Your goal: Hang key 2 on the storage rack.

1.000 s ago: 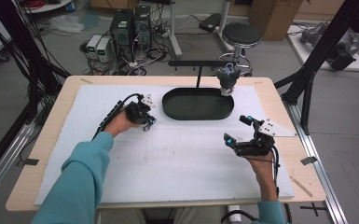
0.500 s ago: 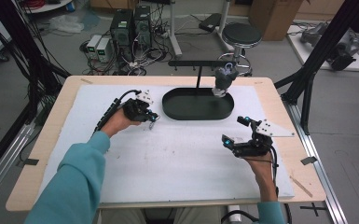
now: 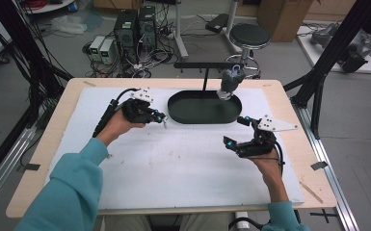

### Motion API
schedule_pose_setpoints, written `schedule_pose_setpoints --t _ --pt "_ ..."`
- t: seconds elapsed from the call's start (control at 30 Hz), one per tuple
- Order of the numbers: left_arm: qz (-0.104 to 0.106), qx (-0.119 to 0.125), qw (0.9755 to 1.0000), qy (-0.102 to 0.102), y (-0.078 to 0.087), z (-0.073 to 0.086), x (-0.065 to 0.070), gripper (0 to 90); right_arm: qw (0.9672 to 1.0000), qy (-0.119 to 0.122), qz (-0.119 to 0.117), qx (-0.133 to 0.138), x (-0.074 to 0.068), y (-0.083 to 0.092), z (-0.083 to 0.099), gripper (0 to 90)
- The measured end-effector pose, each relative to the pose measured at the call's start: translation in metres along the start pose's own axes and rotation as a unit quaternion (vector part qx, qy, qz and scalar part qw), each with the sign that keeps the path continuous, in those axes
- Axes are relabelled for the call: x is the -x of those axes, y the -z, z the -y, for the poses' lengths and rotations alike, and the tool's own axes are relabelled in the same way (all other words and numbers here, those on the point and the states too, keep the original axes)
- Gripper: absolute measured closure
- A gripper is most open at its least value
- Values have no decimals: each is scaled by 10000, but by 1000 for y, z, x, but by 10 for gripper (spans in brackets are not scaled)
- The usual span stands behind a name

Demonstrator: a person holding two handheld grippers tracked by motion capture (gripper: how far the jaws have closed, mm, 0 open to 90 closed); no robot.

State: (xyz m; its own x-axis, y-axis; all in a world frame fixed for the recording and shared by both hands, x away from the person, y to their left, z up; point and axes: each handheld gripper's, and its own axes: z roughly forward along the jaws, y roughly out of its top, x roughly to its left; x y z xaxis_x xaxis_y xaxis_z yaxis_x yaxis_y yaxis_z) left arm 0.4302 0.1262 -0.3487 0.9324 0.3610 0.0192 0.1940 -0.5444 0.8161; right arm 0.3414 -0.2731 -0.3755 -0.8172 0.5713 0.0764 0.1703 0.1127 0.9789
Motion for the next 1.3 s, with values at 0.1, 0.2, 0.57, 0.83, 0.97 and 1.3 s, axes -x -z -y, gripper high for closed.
schedule_pose_setpoints --t 0.1,0.2,0.57,0.83,0.97,1.3 --pt "91 276 9996 -12 5 -4 6 882 9999 58 -110 14 0 -4 -6 8" --pt "180 365 9992 -61 8 -8 13 882 9998 104 -161 -95 -1 -9 -12 8" --pt "543 688 9961 -47 13 -15 30 882 9973 274 -601 -307 -2 -33 -43 8" --pt "638 963 9933 67 14 -12 37 882 9940 384 -914 -471 -4 -47 -54 37" --pt "707 1090 9915 61 14 -13 40 882 9922 453 -1032 -530 -4 -53 -56 37" --pt "898 1268 9878 -34 12 -20 48 882 9860 601 -1397 -690 -3 -68 -62 78"
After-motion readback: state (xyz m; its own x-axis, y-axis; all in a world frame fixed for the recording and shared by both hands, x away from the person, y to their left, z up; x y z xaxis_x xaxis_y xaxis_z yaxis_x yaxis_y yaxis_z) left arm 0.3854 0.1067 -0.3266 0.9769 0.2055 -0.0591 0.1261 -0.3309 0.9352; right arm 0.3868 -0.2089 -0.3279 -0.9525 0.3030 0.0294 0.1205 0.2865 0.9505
